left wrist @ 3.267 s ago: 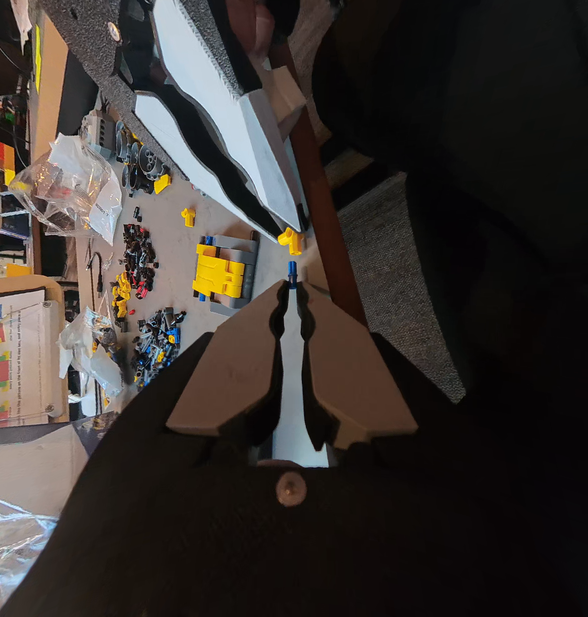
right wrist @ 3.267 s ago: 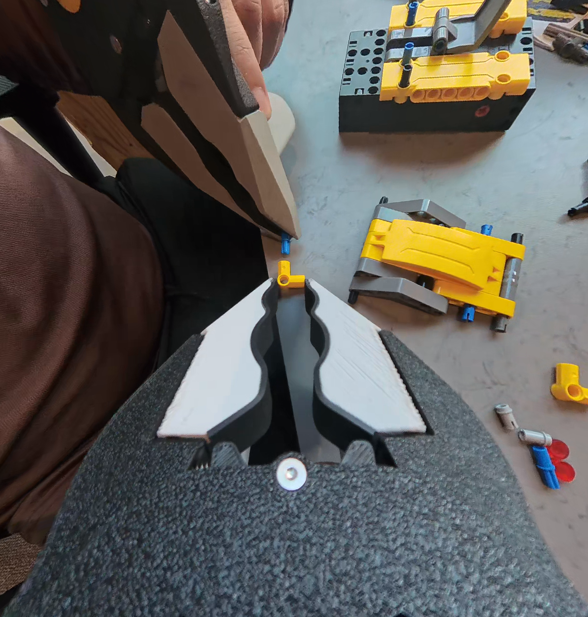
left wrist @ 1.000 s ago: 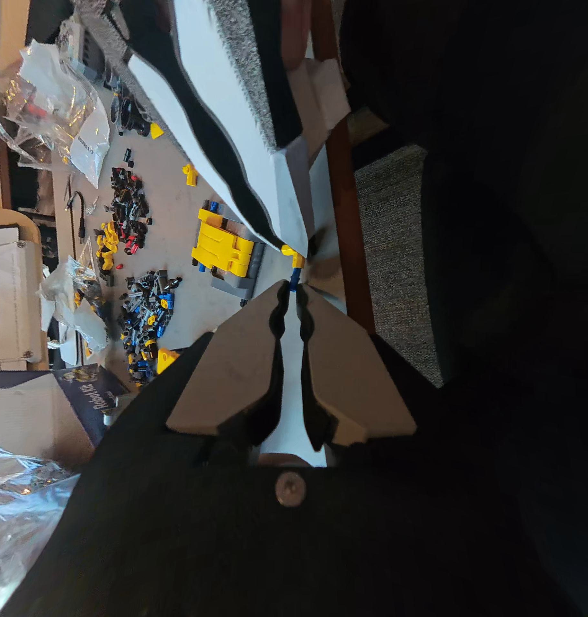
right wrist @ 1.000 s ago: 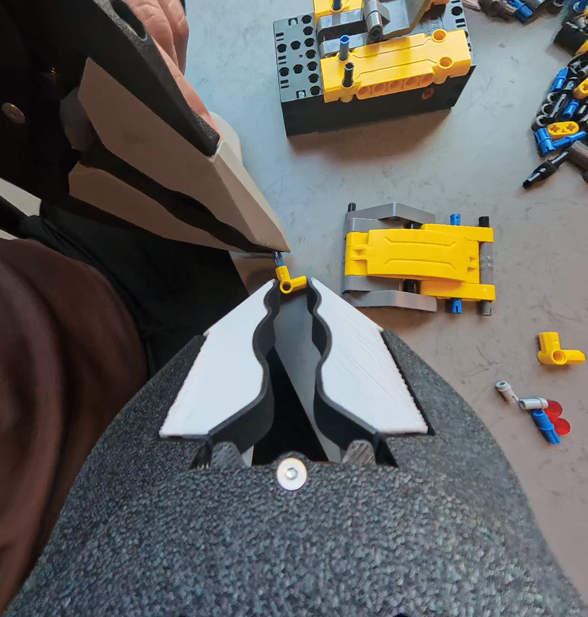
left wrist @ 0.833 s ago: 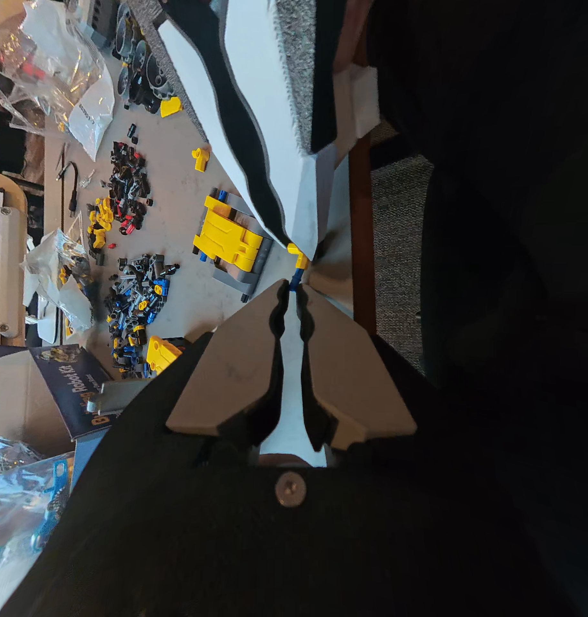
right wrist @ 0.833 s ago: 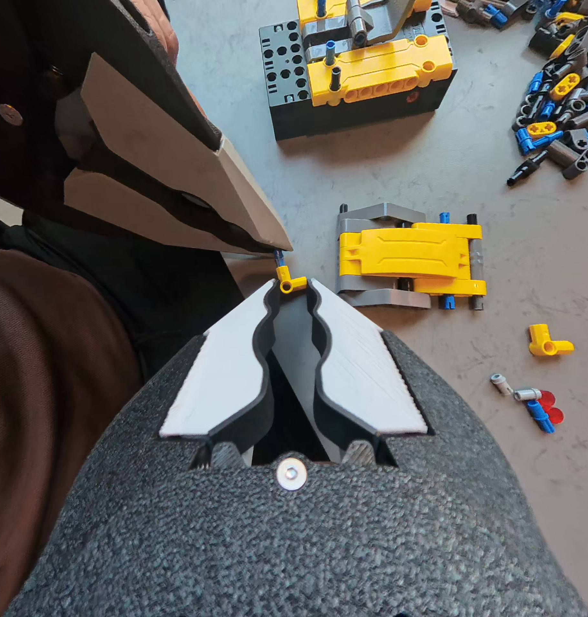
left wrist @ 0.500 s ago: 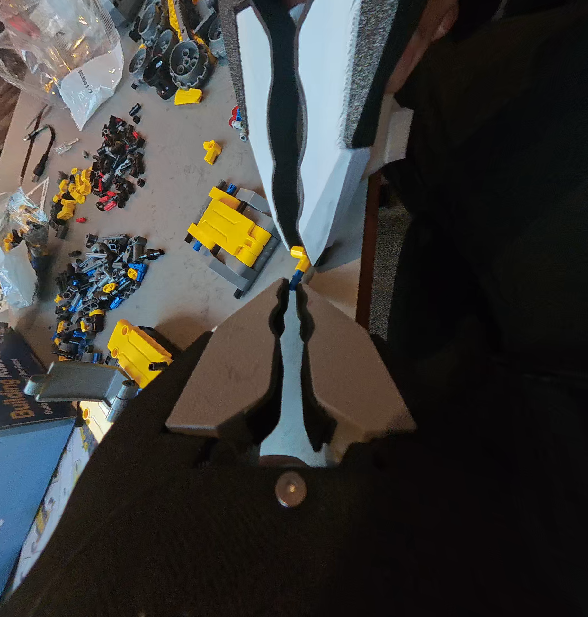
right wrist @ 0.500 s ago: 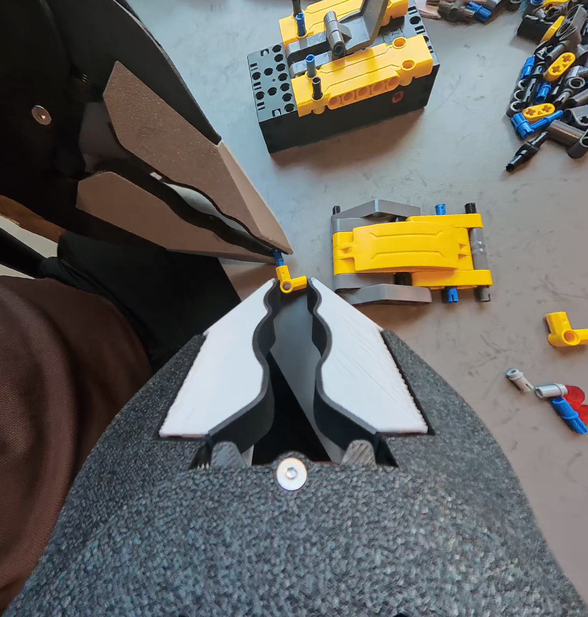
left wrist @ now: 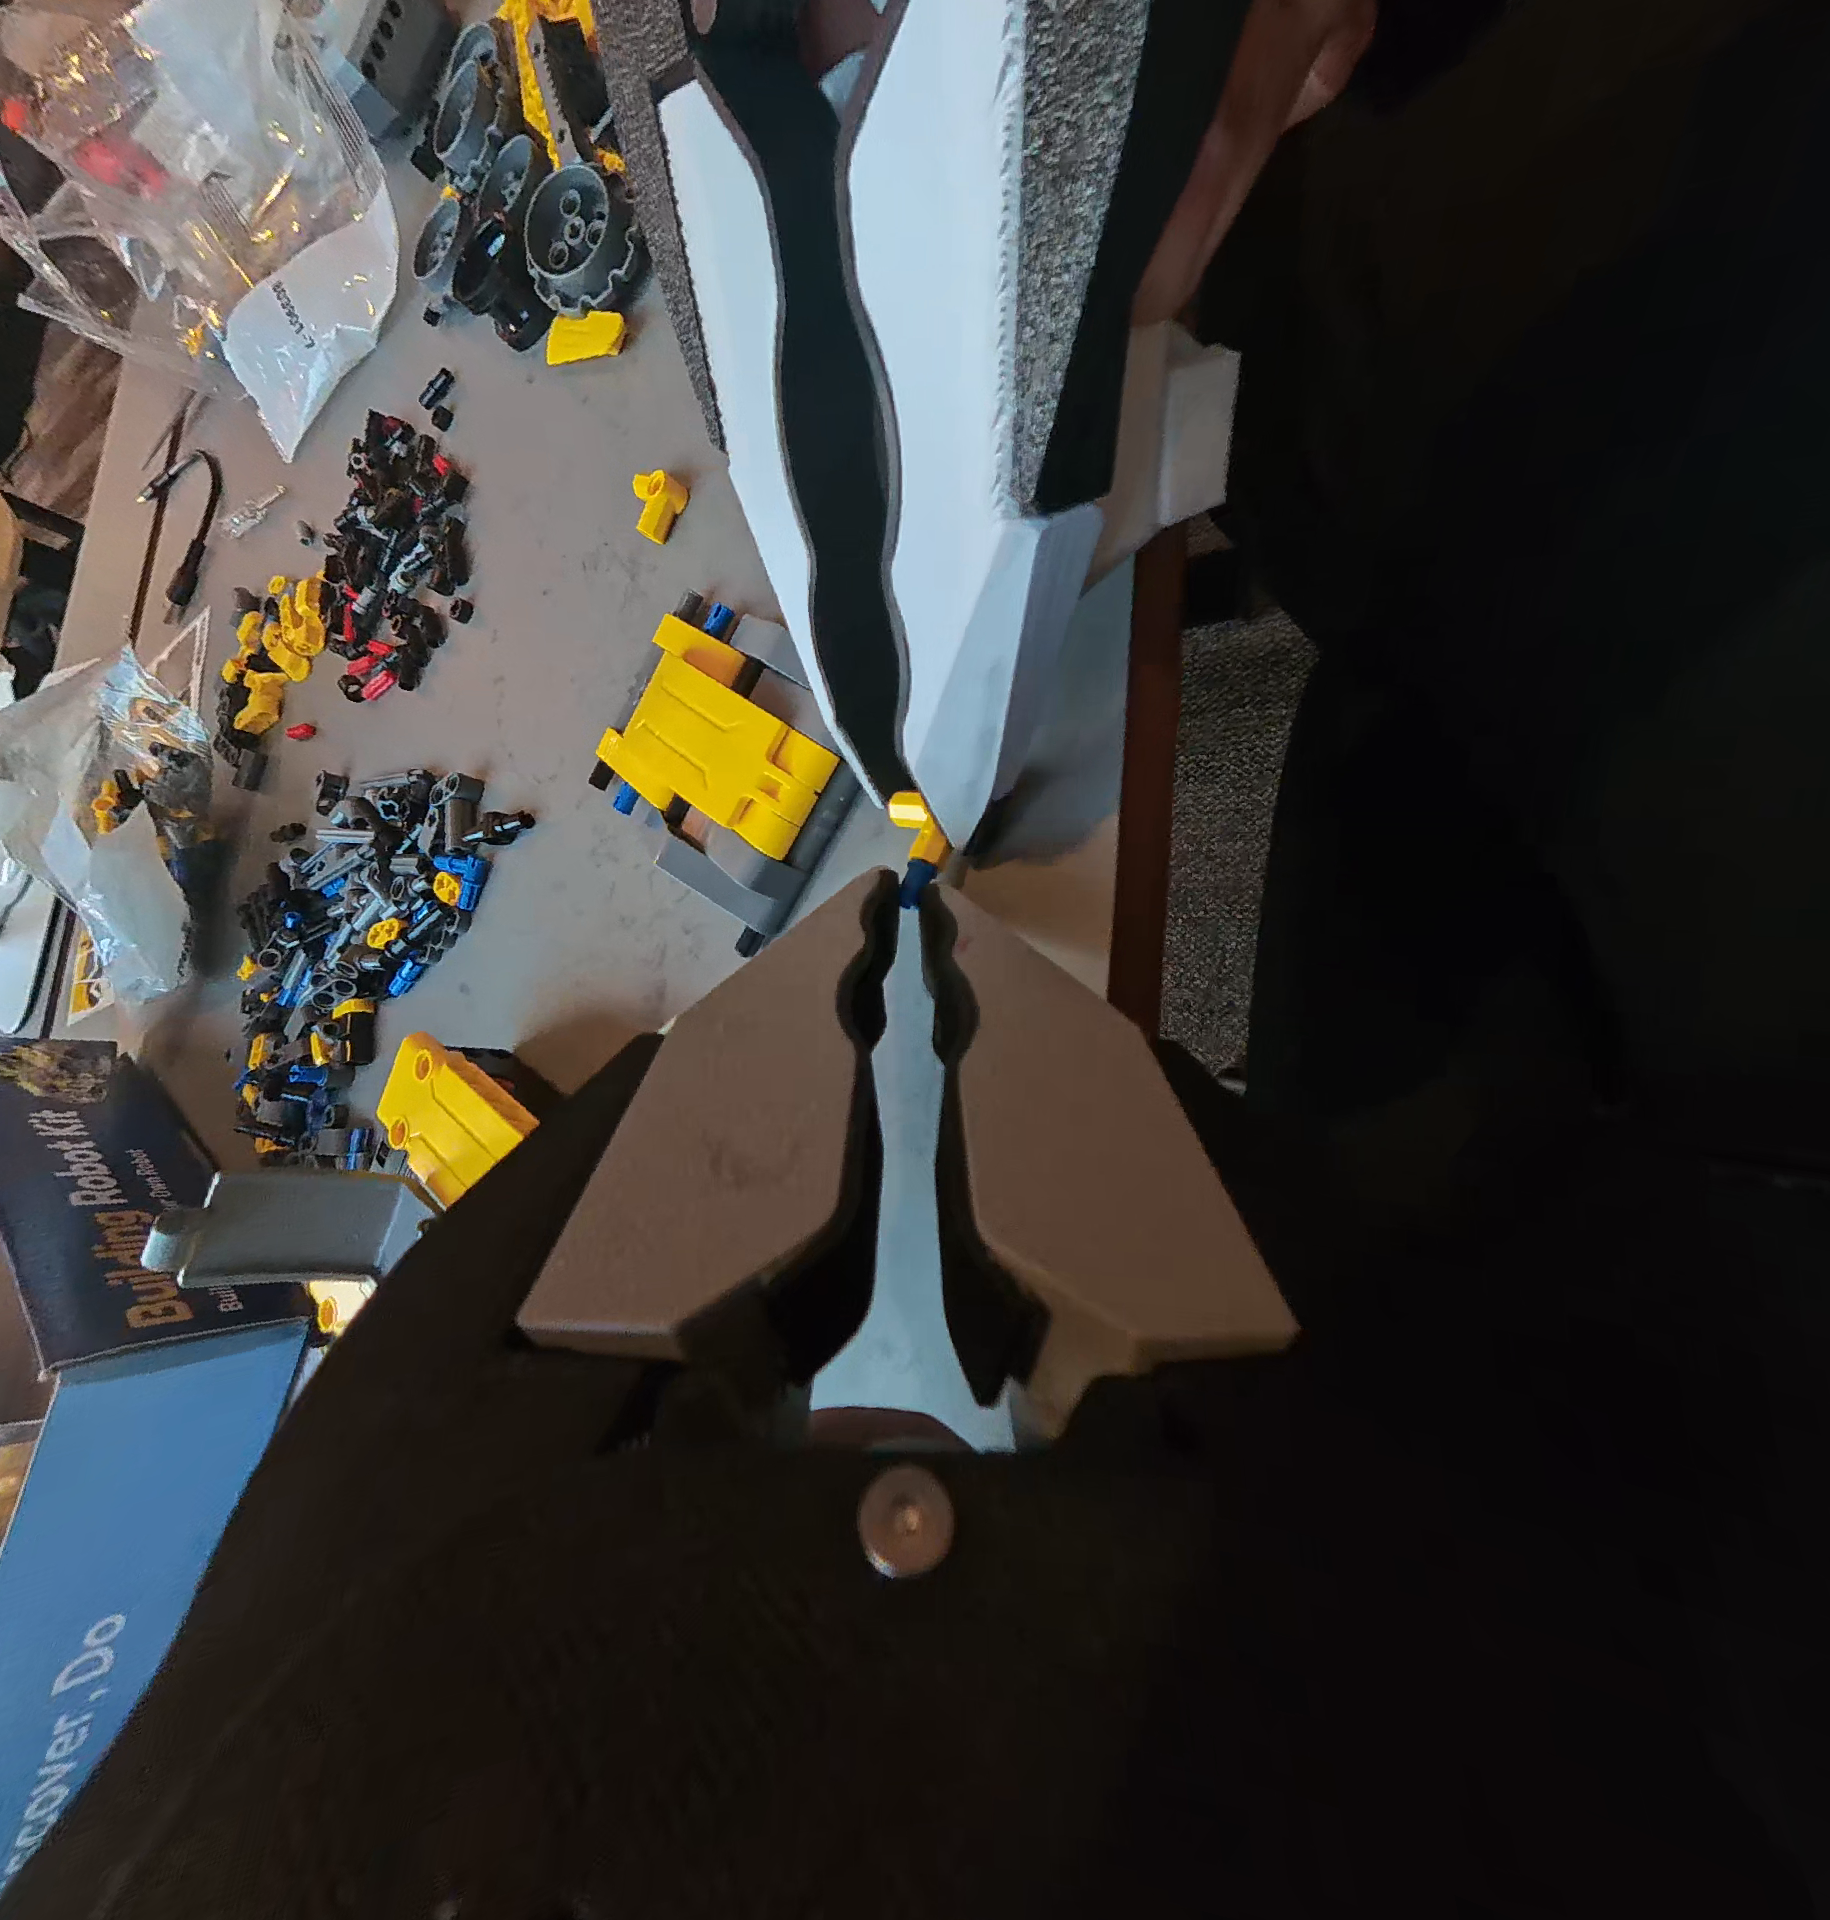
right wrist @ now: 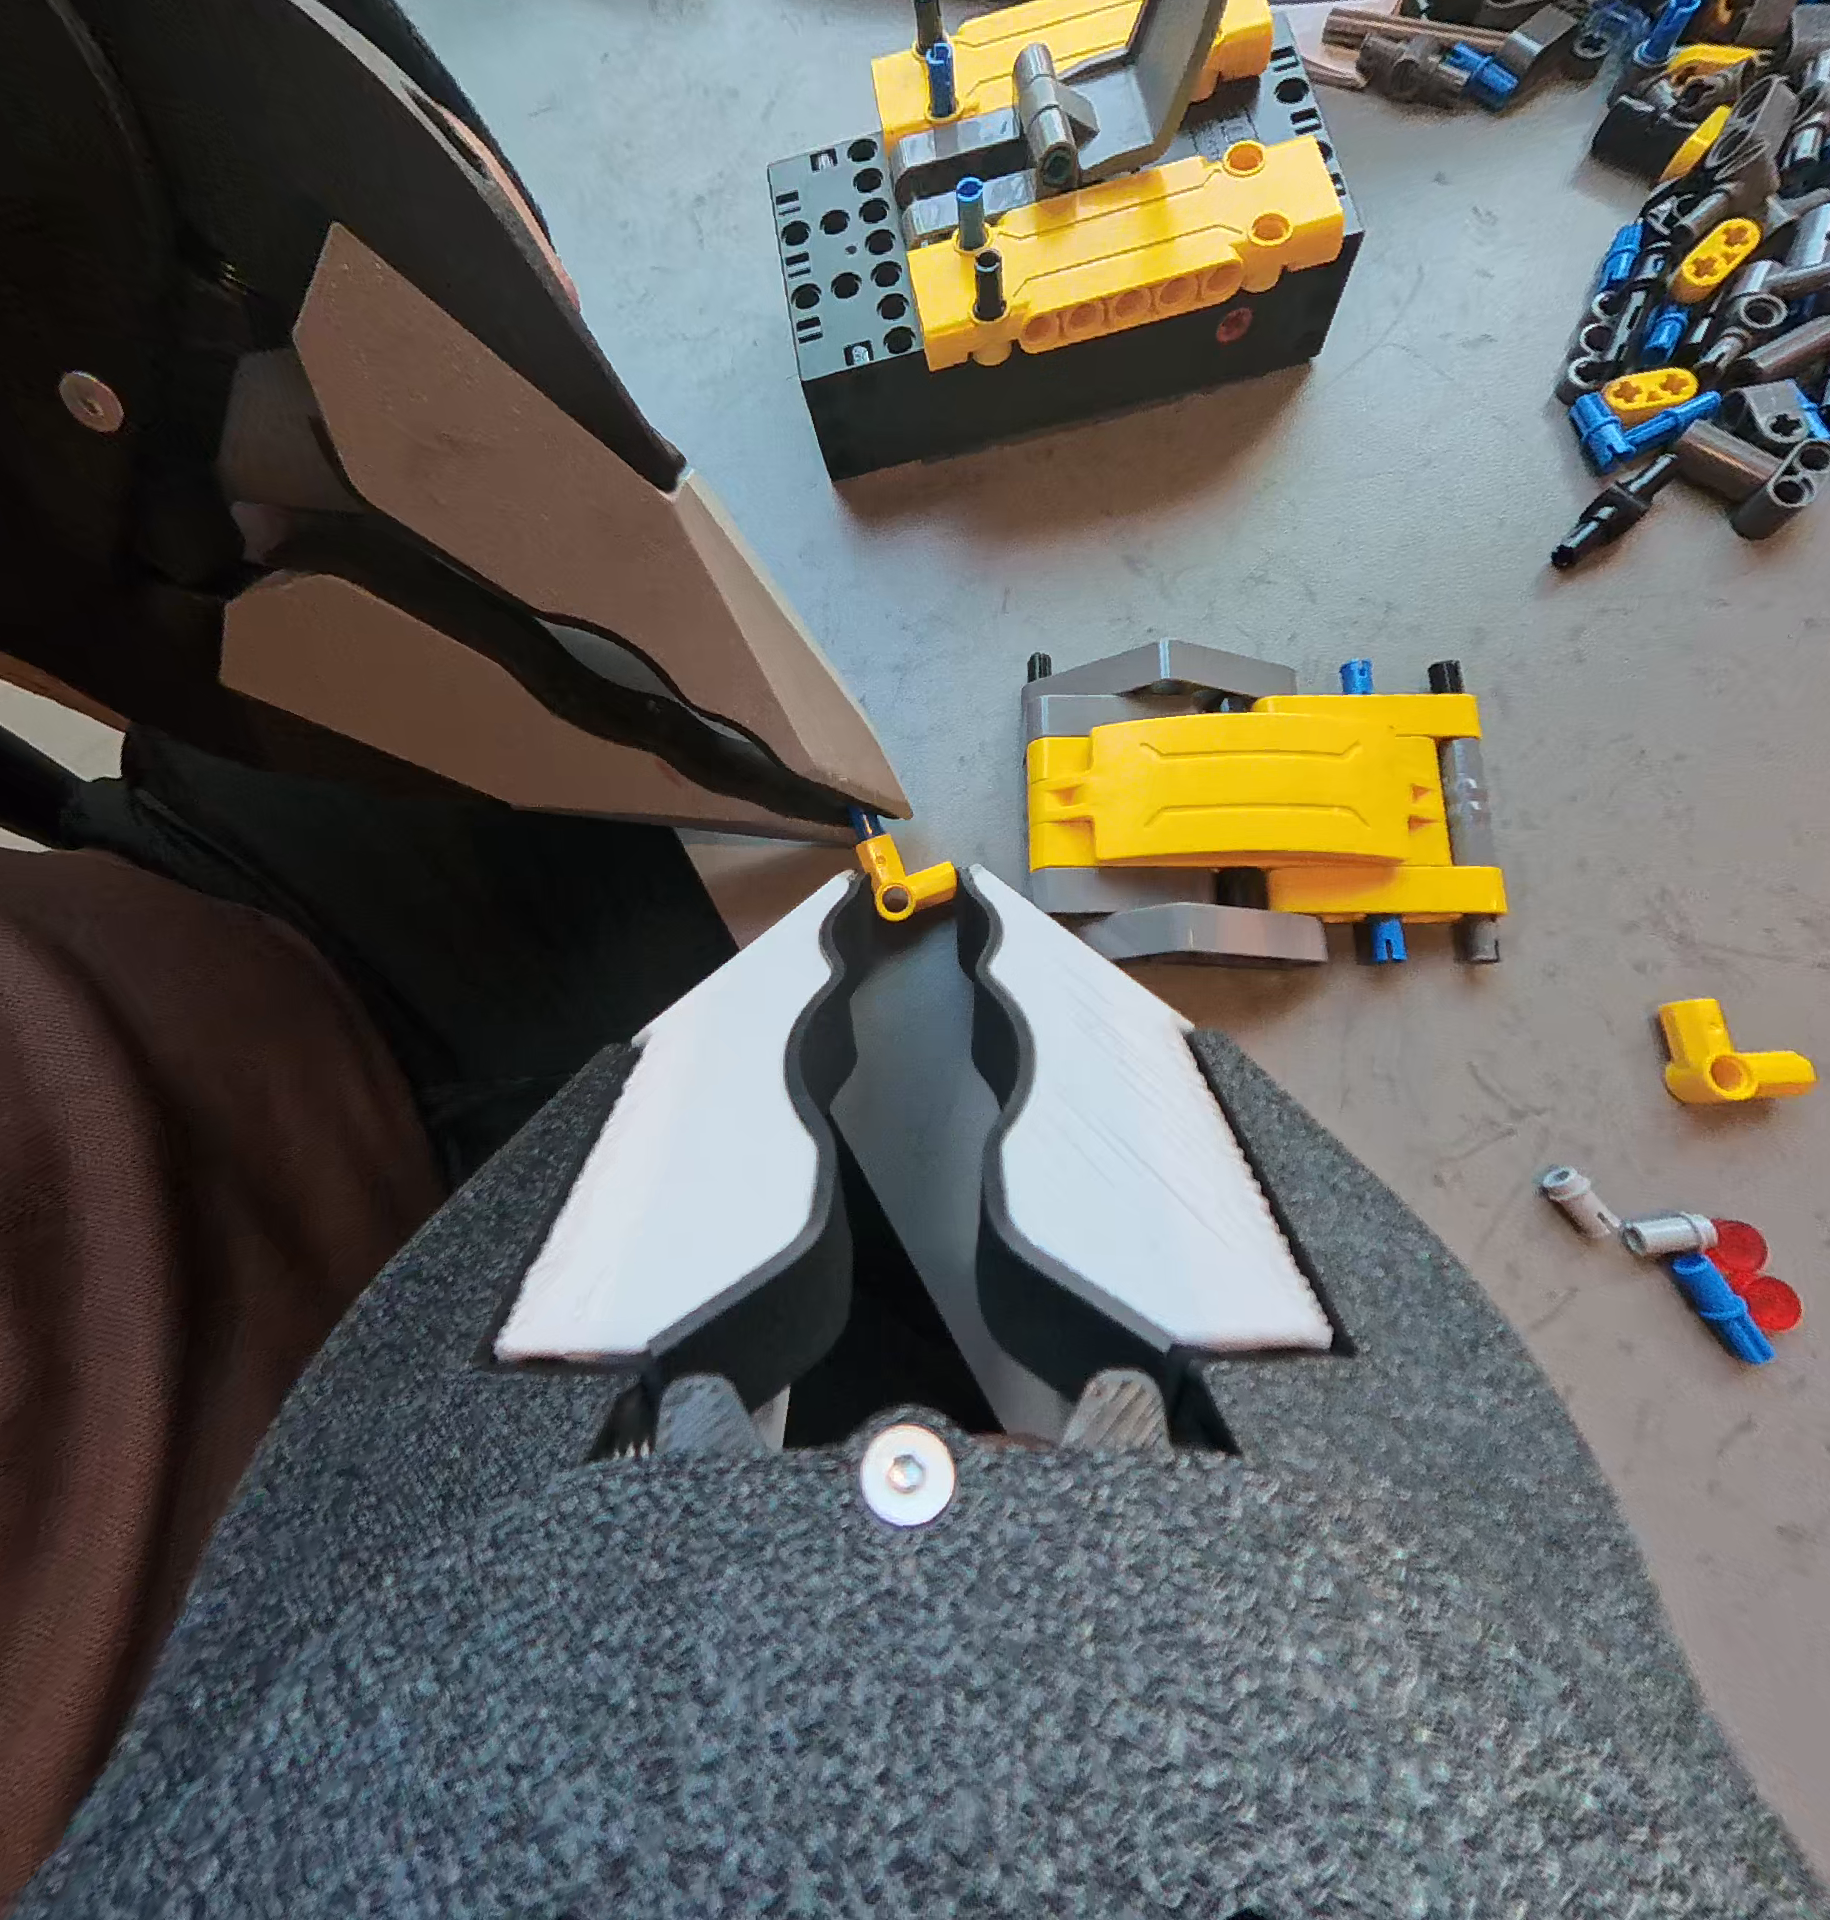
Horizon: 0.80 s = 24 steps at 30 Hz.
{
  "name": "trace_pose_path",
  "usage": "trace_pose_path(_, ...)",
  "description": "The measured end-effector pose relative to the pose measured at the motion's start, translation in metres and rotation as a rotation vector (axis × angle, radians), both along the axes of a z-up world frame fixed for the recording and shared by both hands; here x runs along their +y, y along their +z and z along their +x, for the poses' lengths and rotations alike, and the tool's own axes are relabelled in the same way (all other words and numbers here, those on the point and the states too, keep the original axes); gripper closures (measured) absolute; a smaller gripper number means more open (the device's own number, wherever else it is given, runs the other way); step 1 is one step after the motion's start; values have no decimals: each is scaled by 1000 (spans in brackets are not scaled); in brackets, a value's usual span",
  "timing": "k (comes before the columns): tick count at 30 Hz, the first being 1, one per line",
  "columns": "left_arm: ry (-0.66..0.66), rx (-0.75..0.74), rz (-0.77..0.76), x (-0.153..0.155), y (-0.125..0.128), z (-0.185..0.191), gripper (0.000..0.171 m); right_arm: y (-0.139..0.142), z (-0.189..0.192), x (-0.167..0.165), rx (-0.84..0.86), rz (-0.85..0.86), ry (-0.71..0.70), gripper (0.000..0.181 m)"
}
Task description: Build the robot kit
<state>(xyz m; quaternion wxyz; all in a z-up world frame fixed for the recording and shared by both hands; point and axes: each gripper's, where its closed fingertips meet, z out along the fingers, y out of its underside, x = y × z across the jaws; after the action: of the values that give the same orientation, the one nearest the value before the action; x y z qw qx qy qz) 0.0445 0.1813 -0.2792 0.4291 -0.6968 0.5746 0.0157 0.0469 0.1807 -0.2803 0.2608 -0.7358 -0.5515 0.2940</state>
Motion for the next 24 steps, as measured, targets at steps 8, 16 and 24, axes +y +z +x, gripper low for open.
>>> trace_pose_path(8, 31, -40, -15, 2, 0, 0, 171, 0, 0, 1, 9, -12, -28, 166)
trace_pose_path(16, 81, -237, -151, -3, 12, 8, 143, 10, 11, -7, 71, -53, -28, 166)
trace_pose_path(24, 99, -395, -88, 0, 36, 0, 129, 21, 60, 36, 58, 79, -202, 166)
